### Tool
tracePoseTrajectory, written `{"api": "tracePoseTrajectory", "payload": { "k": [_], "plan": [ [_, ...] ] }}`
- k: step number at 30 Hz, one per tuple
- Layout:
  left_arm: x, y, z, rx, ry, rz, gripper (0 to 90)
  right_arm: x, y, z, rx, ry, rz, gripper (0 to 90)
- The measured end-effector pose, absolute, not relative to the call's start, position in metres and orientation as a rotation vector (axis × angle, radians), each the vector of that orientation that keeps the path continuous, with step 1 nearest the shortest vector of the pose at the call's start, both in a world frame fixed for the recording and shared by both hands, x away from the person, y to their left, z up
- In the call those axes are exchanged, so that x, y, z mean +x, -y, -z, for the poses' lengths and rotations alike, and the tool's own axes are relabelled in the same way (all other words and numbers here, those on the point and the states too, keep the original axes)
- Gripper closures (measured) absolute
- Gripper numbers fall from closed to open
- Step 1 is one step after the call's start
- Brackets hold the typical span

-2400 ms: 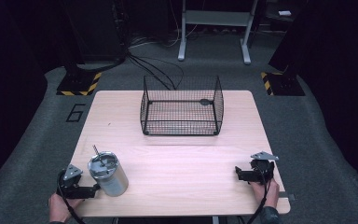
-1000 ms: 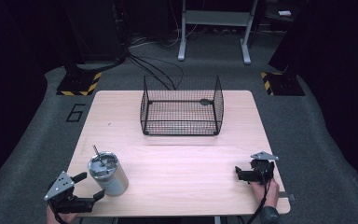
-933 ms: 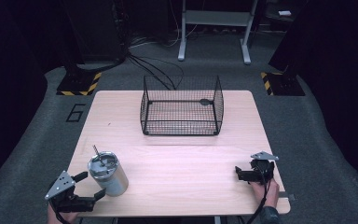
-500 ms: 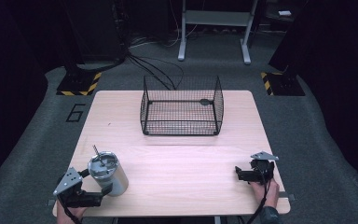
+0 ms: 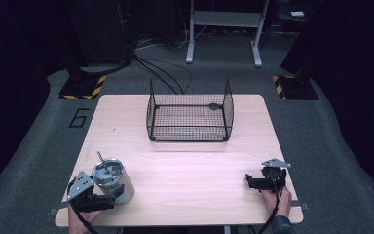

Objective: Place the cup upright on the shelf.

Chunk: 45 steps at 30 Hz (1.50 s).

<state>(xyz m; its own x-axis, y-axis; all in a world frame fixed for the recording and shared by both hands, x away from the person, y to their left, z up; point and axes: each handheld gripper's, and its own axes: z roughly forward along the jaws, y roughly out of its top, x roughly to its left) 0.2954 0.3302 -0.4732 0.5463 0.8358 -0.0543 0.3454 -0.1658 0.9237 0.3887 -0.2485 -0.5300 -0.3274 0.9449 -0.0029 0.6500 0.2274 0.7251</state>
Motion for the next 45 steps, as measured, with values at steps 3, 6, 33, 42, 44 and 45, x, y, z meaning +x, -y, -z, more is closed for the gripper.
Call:
{"api": "tracePoseTrajectory", "payload": {
  "k": [3, 6, 33, 42, 44, 45],
  "plan": [
    [0.295, -0.330, 0.474, 1.740, -0.987, -0.602, 2.8, 0.389, 0.248, 0.530, 1.467, -2.060, -0.882, 0.6],
    [0.295, -0.330, 0.474, 1.748, -0.984, -0.605, 3.1, 0.389, 0.248, 0.530, 1.467, -2.059, -0.883, 0.6],
    [0.297, -0.332, 0.466, 1.738, -0.941, -0.589, 3.9, 0.389, 0.248, 0.530, 1.468, -2.059, -0.883, 0.8],
    [0.315, -0.316, 0.452, 1.757, -0.920, -0.565, 3.9, 0.389, 0.249, 0.530, 1.473, -2.064, -0.883, 0.8],
    [0.317, -0.314, 0.450, 1.761, -0.914, -0.565, 3.9, 0.389, 0.249, 0.530, 1.474, -2.064, -0.884, 0.8],
    [0.320, -0.311, 0.447, 1.769, -0.904, -0.567, 3.8, 0.389, 0.249, 0.530, 1.473, -2.064, -0.885, 0.8]
  ]
}}
